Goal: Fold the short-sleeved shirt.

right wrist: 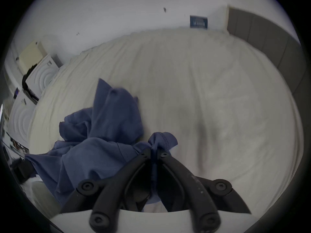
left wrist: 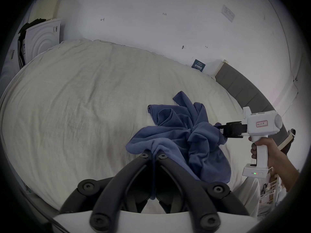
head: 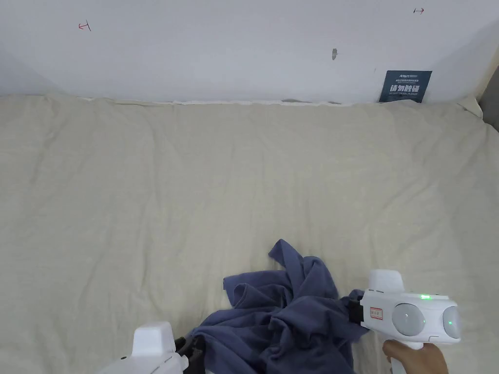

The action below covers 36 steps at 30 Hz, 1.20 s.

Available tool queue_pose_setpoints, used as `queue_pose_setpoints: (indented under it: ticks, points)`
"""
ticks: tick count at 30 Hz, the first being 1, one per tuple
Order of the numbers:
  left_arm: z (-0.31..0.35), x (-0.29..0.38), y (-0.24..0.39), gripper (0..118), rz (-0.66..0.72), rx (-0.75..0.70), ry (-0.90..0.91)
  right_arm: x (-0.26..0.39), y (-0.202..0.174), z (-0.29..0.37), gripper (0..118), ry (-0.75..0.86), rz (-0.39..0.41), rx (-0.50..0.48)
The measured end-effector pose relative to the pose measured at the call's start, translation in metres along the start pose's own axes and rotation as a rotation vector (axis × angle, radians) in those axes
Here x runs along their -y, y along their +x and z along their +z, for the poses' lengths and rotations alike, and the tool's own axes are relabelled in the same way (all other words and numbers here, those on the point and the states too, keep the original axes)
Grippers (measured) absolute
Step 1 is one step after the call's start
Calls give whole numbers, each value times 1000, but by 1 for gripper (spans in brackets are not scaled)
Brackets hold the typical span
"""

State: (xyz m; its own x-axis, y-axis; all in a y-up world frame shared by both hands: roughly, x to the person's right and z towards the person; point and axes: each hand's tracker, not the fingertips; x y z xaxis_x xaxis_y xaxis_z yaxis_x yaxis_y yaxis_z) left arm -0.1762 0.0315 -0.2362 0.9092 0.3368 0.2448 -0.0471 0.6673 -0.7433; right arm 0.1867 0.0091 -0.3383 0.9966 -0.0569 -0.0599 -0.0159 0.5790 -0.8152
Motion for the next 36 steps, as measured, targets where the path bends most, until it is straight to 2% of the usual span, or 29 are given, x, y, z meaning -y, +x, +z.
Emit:
queue_pose_setpoints:
  ticks: [4,8,14,22,26,31,36]
  points:
    - [14,-29,-8,4,39,17,71,-29,5,52,7,152,84,38]
    - [40,-88,-20,4,2,-16,204,-74,15,115,7,318,165,92]
    - [89,-203,-37,4,-63,-110,411,-145,22,198,7,514,211,152]
    - [136,-350,-22,4,-188,-265,583,-240,25,260,7,707,186,233]
    - [139,-403,-20,4,-184,-321,630,-275,25,268,7,757,150,243]
    - [120,-436,-28,4,-193,-402,640,-296,29,255,7,771,79,168]
    - [83,-436,-45,4,-176,-450,613,-302,26,217,7,733,33,122]
